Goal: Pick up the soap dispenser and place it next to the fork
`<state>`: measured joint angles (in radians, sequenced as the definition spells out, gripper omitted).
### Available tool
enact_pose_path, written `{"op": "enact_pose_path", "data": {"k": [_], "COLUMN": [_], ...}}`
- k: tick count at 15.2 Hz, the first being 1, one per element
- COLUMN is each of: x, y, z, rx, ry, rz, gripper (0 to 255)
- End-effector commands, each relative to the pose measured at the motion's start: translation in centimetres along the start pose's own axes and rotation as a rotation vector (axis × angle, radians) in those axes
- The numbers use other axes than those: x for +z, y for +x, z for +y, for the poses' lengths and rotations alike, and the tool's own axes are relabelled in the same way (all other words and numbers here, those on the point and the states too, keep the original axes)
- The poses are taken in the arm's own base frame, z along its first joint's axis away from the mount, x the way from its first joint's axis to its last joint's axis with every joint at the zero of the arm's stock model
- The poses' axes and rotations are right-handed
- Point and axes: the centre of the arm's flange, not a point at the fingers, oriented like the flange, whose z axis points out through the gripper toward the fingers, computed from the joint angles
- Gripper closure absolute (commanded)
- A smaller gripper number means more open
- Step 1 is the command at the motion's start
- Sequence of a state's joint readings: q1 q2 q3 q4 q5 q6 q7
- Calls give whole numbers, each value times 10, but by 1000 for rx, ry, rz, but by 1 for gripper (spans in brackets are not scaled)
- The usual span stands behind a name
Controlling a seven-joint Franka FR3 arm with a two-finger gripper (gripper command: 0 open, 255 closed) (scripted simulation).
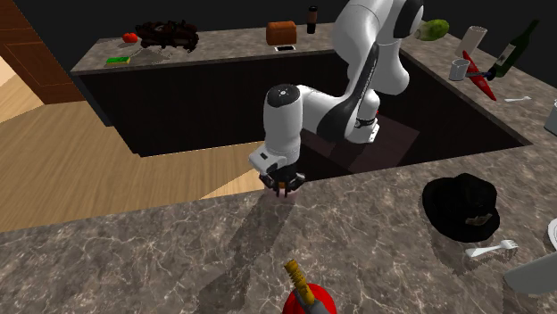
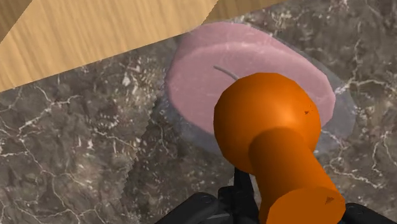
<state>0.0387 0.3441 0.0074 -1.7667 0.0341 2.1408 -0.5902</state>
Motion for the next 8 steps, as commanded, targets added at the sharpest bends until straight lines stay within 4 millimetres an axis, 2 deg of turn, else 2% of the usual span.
{"op": "enact_pose_path", "data": {"k": [1,8], "x": [0,-37], "y": [-6,-4], "z": [-3,-3], "rx": [0,0], "ry": [29,29], "rz": [-44,-44], "gripper": [255,255]}}
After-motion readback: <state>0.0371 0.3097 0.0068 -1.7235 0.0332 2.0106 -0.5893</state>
